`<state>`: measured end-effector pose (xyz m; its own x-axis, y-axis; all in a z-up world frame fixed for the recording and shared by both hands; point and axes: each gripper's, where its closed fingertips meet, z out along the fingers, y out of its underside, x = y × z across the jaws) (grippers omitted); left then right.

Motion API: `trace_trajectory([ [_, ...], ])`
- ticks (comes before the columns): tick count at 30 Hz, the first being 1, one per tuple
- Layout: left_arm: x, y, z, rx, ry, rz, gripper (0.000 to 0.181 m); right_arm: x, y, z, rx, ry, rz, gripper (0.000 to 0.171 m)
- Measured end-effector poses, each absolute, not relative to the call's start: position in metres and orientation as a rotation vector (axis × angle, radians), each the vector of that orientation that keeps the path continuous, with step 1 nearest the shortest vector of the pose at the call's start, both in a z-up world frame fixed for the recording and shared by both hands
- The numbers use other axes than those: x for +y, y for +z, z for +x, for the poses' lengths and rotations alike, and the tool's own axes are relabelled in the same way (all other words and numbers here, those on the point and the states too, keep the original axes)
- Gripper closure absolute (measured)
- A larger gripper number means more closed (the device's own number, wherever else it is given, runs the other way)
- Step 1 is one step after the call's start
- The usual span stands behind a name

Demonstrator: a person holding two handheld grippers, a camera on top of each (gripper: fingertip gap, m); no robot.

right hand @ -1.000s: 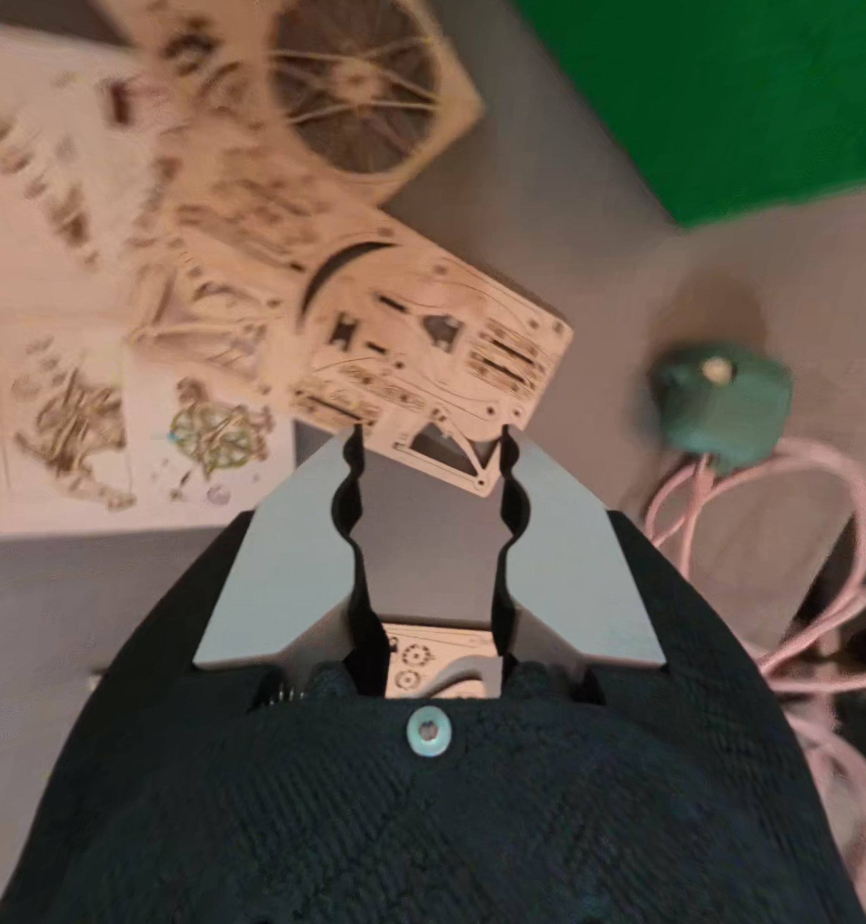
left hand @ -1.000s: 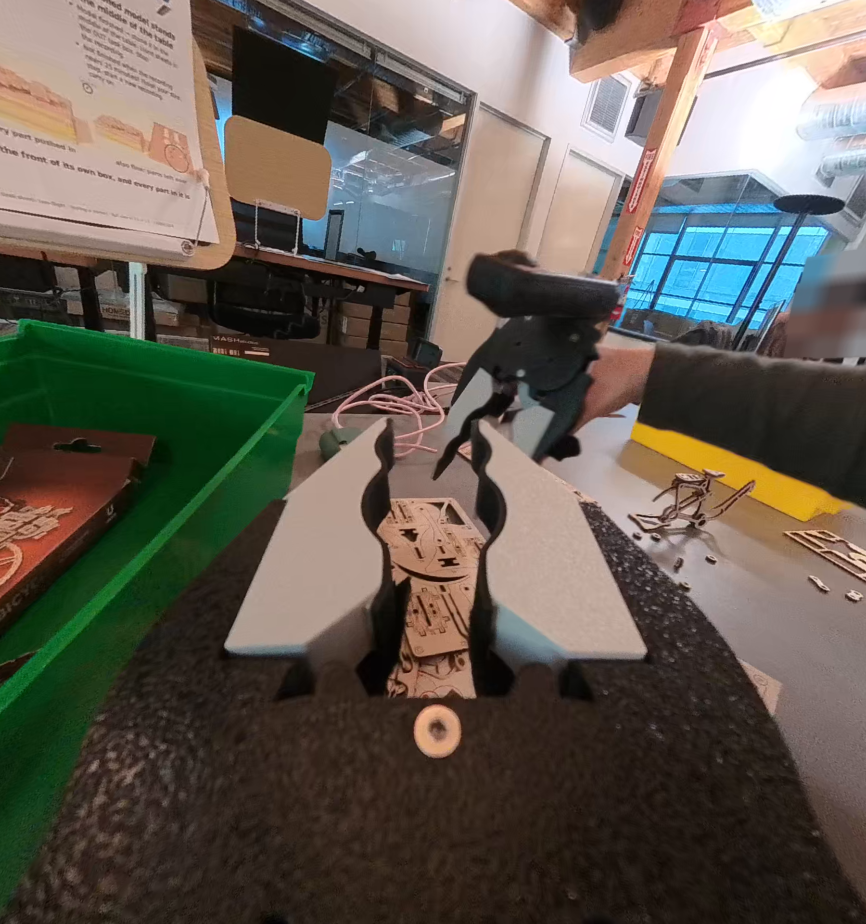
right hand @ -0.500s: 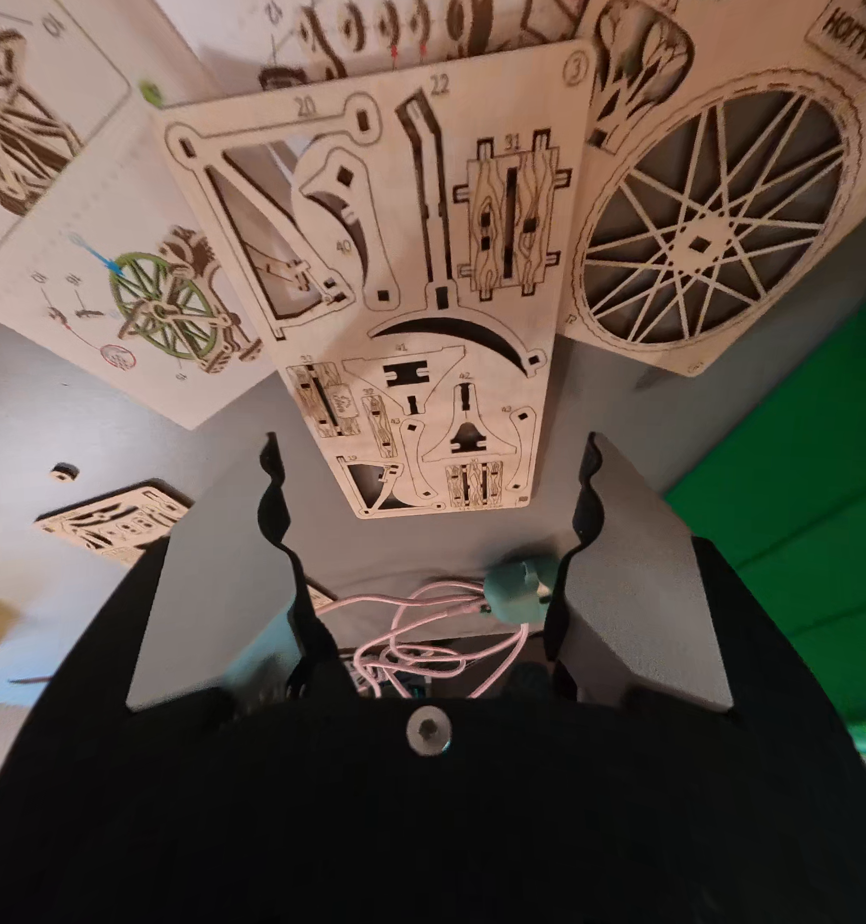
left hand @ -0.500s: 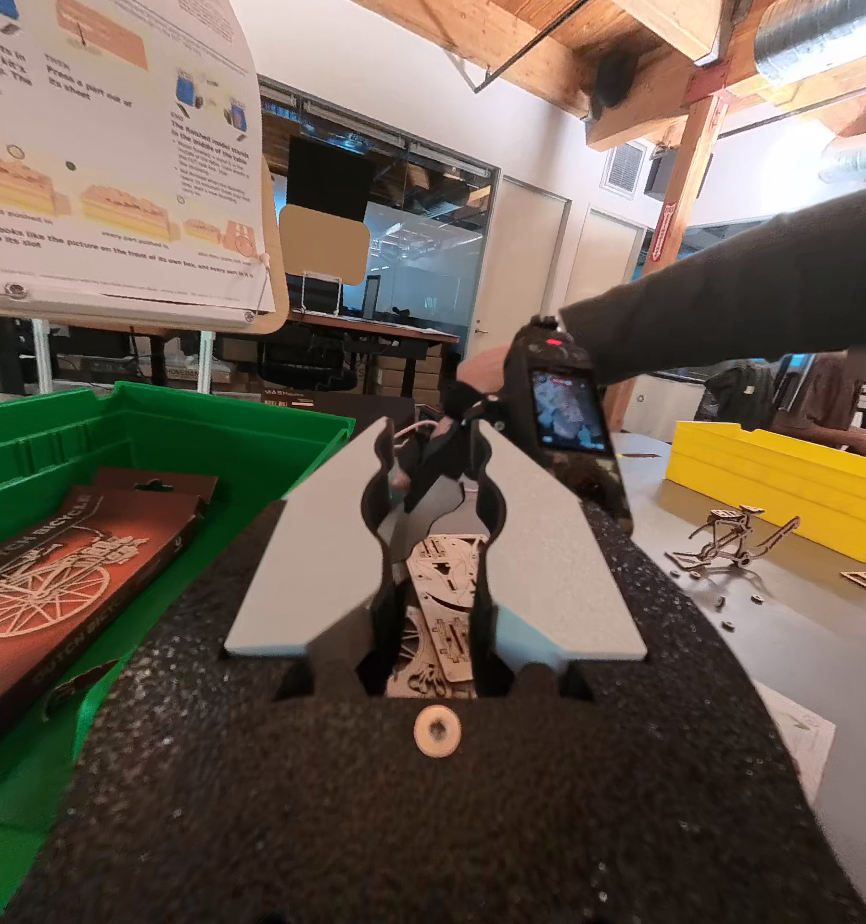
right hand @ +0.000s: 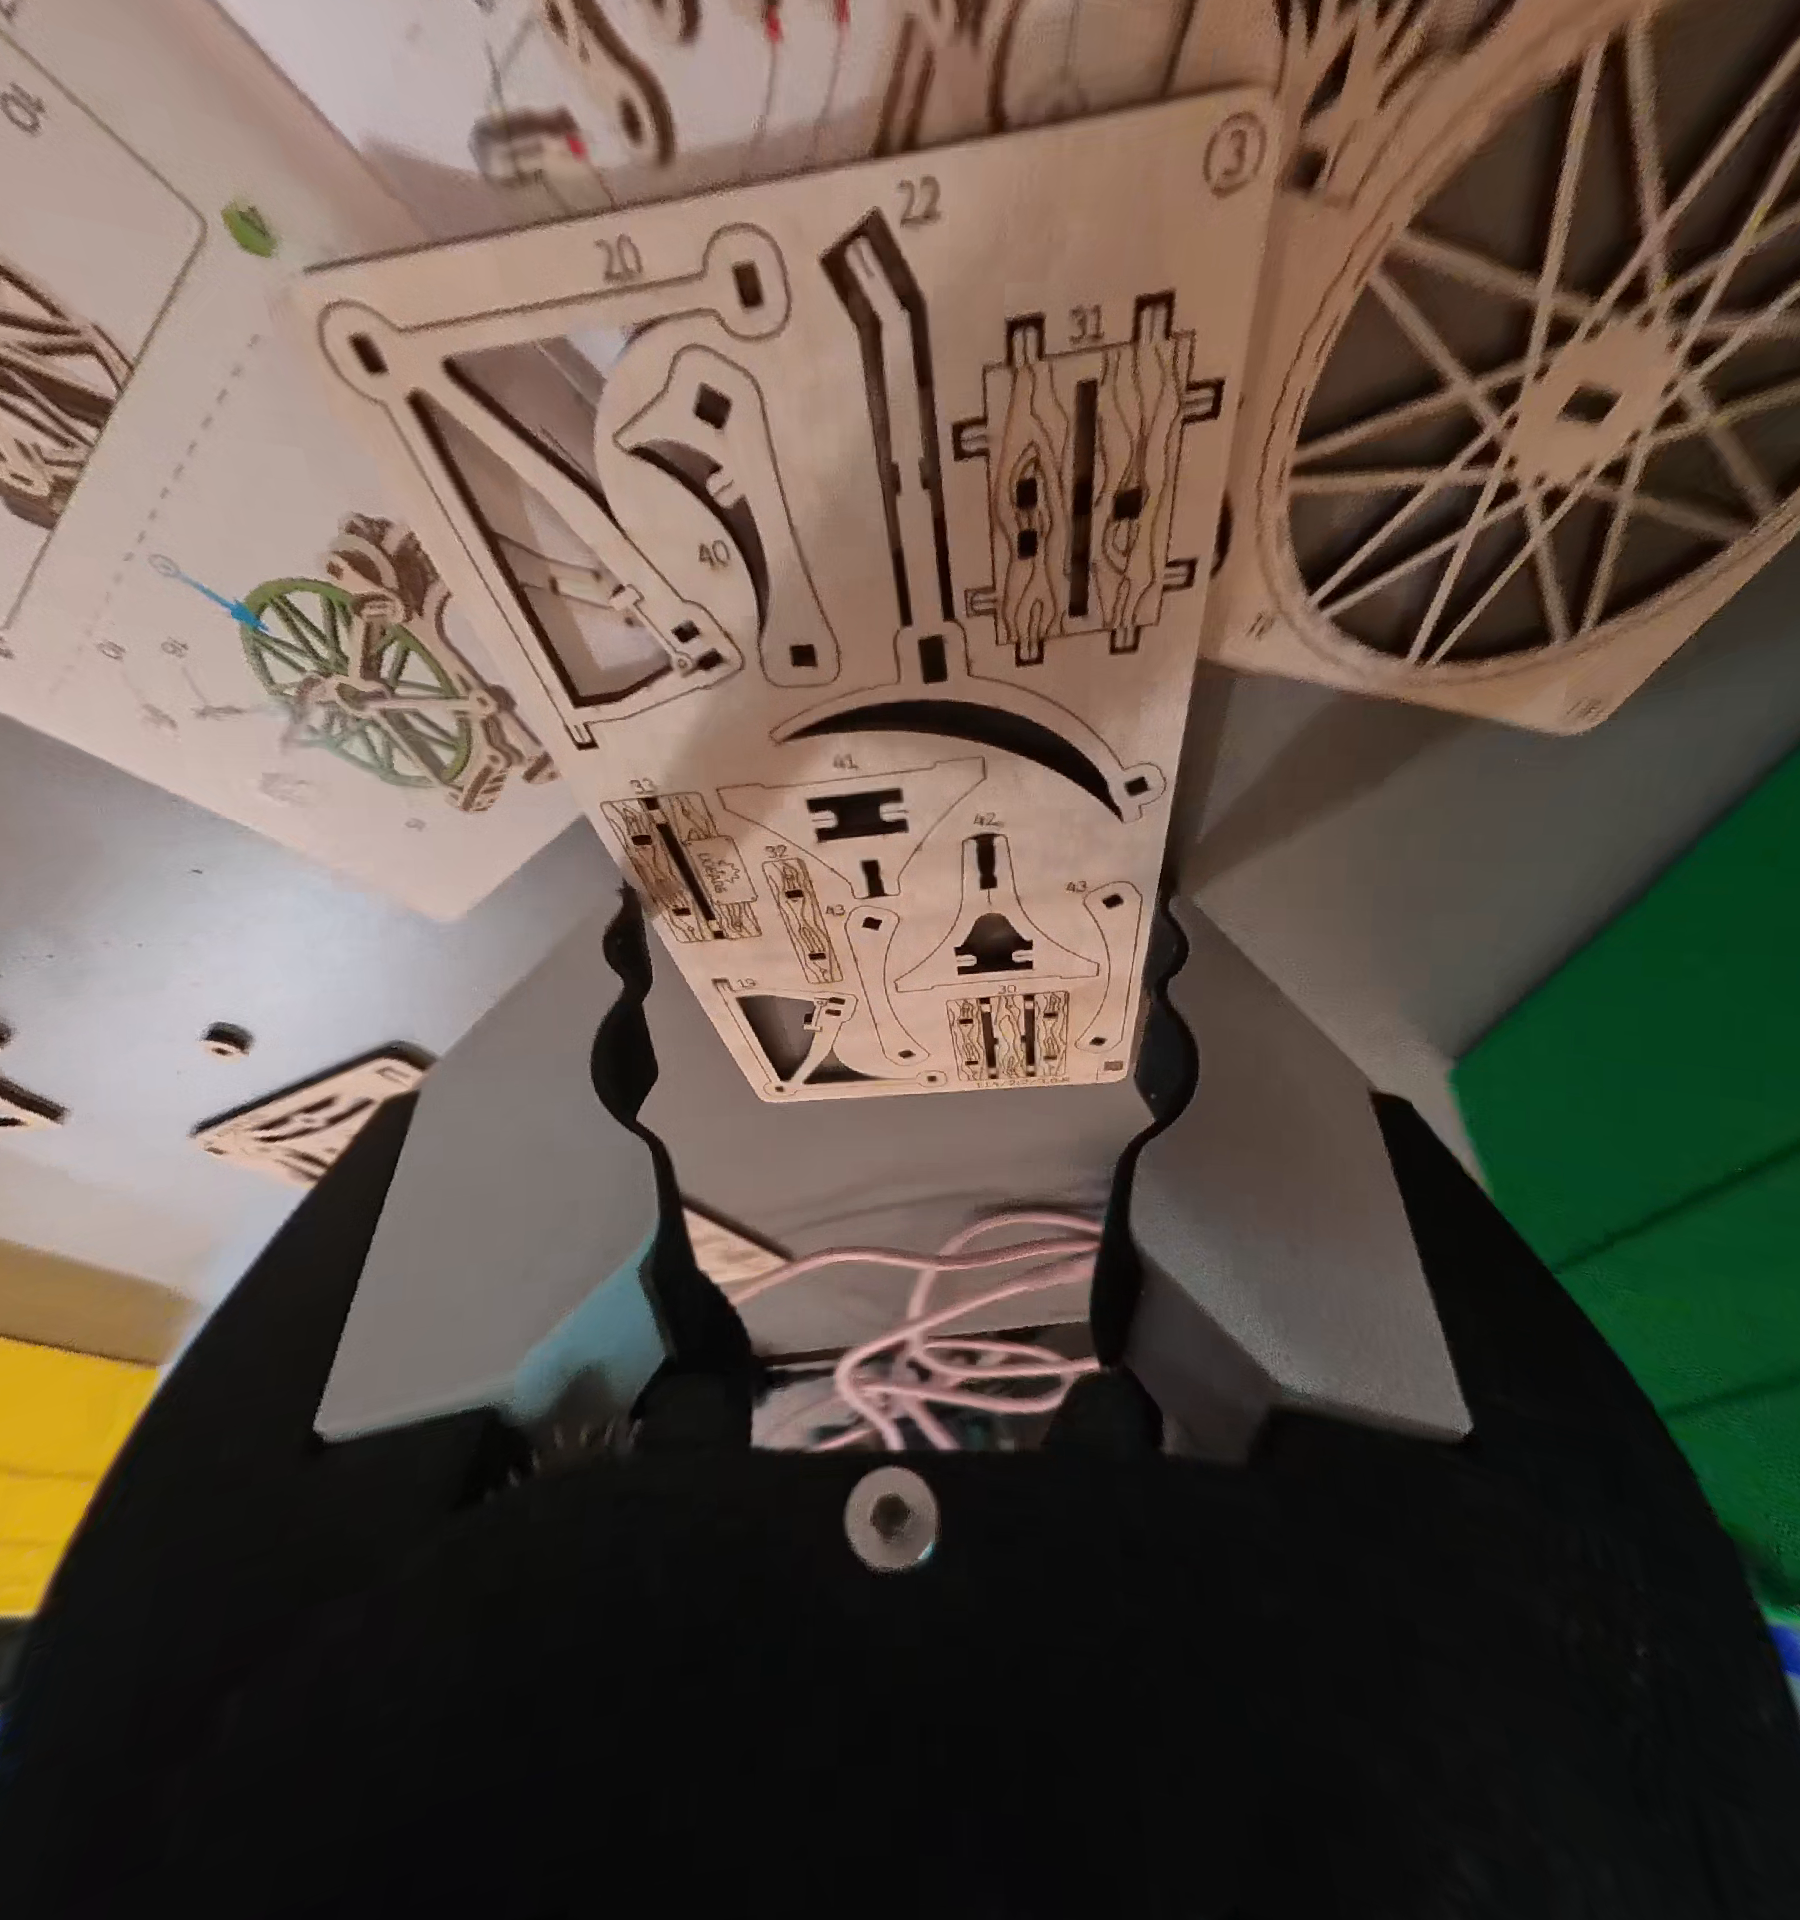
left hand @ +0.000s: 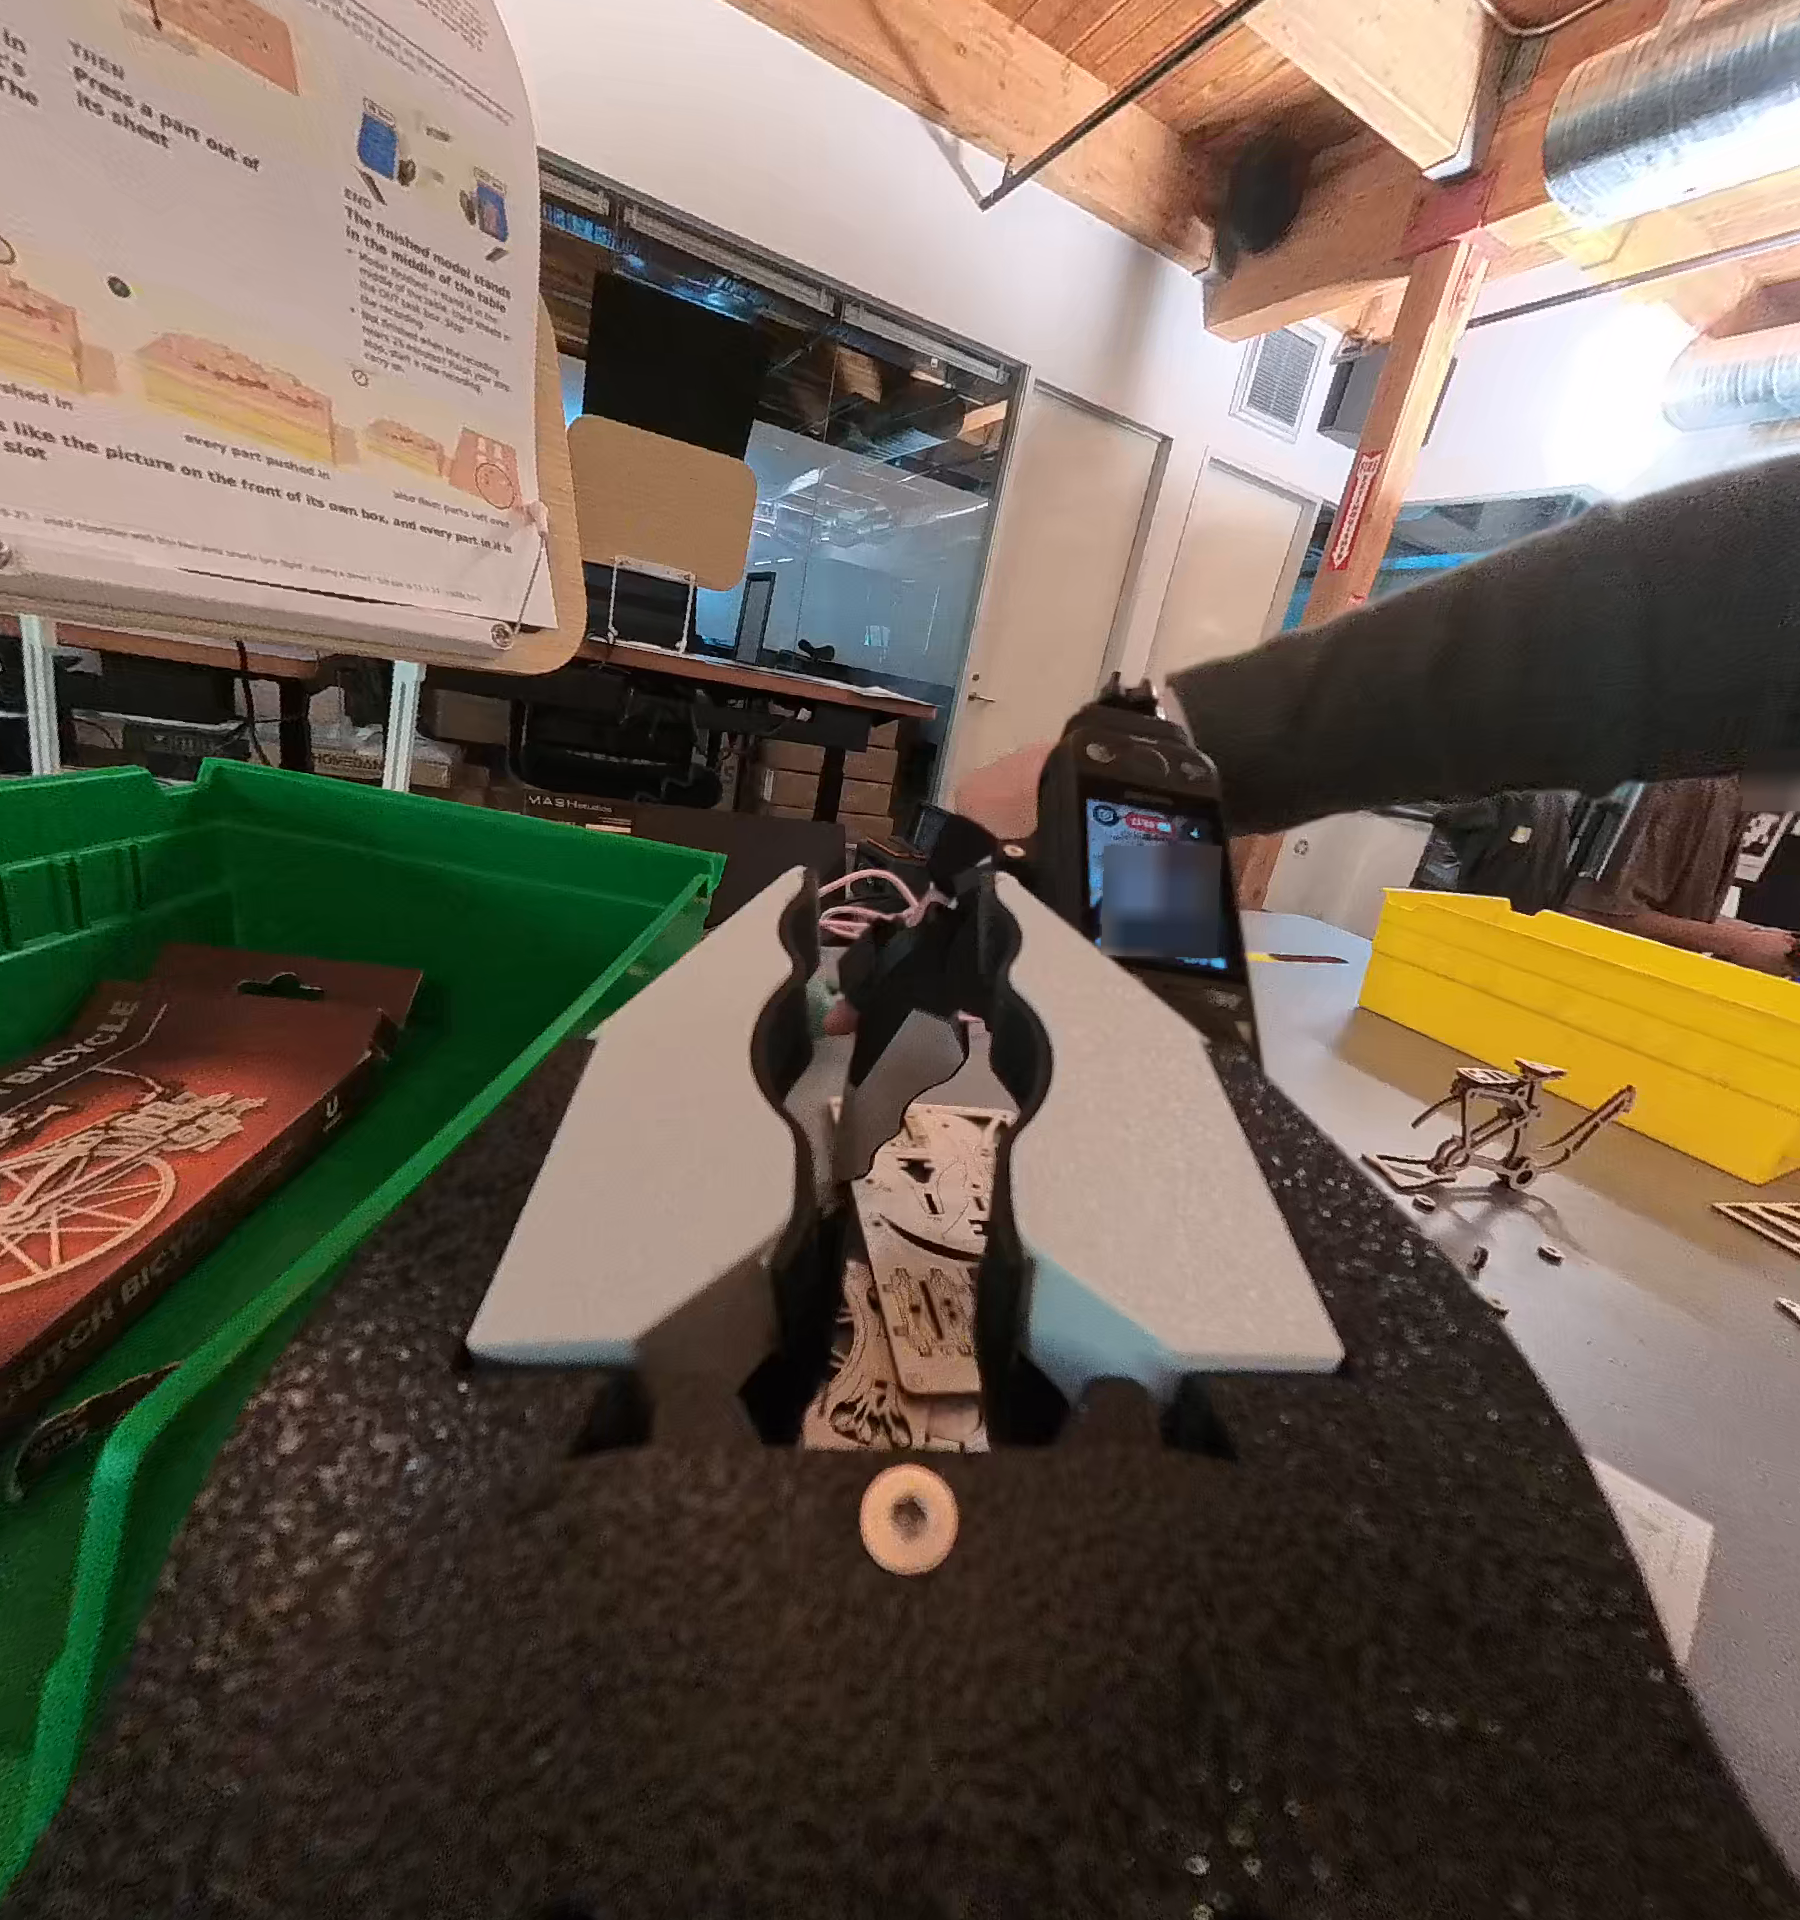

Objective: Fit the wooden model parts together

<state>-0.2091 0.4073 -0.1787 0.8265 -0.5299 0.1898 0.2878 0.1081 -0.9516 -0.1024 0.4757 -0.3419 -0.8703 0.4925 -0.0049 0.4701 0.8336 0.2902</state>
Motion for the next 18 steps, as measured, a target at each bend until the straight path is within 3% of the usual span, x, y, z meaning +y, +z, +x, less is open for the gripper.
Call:
trace_trajectory([
  [7, 0.407, -0.179, -0.208, 0.213, -0.618, -1.329, 0.153, 0.498, -0.338, -0.059, 2.569, 0.431, 1.586, 0.077],
  [13, 0.407, -0.179, -0.207, 0.210, -0.623, -1.329, 0.153, 0.517, -0.334, -0.028, 1.902, 0.322, 2.426, 0.076],
  [18, 0.407, -0.178, -0.207, 0.207, -0.629, -1.326, 0.154, 0.513, -0.331, -0.029, 1.335, 0.051, 2.784, 0.074],
])
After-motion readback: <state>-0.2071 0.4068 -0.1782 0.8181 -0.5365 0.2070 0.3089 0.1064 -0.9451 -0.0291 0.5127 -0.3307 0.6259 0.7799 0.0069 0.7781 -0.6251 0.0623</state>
